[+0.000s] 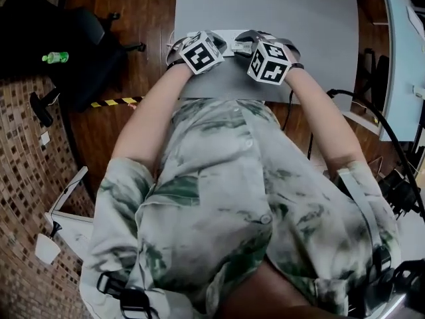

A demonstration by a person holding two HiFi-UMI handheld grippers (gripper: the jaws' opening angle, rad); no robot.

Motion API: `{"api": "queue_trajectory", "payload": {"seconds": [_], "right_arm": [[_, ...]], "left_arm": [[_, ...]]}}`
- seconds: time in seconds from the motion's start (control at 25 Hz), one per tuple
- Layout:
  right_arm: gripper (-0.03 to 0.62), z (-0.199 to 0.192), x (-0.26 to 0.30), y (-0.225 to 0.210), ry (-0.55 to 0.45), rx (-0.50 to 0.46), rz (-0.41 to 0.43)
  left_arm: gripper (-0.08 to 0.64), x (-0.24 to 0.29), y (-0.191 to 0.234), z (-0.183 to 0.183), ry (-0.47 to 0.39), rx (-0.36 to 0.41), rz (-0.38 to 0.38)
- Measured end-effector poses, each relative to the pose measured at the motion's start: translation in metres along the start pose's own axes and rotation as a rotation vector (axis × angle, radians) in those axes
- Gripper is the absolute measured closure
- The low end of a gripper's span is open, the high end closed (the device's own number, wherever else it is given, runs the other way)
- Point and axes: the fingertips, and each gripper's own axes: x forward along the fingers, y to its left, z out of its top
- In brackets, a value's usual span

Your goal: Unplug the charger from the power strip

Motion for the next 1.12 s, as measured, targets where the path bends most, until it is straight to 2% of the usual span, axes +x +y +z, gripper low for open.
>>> {"api": "queue_trajectory", "payload": {"seconds": [0.08, 0.16, 0.24, 0.48, 0.84, 1.0, 1.12], "right_arm": [[0.437, -0.005, 0.013, 0.004, 0.027, -0.027, 0.066], [0.448, -0.009, 0.023, 0.007, 0.047, -0.054, 0.107], [0.482, -0.008, 0.029, 0.007, 0.054, -0.073, 0.128], [0.489, -0.010, 0.034, 0.013, 0.064, -0.063, 0.170], [0.489, -0.004, 0.032, 0.011, 0.127, -0.086, 0.145], [0.489, 0.035, -0.009, -0.005, 0.047, -0.032, 0.114], [0.489, 0.055, -0.046, -0.021, 0.002, 0.013, 0.052]], "left_arm": [[0.561, 0.006, -0.004, -0.006, 0.025, 0.010, -0.024], [0.561, 0.006, -0.006, -0.006, -0.001, 0.002, -0.031], [0.561, 0.003, -0.005, -0.005, -0.020, 0.007, -0.020], [0.561, 0.005, -0.010, -0.012, -0.007, 0.019, -0.015], [0.563, 0.002, -0.005, -0.011, -0.009, 0.002, -0.043], [0.563, 0.001, -0.004, -0.013, -0.008, 0.010, -0.047], [0.561, 0.001, -0.004, -0.014, -0.011, 0.018, -0.042]]}}
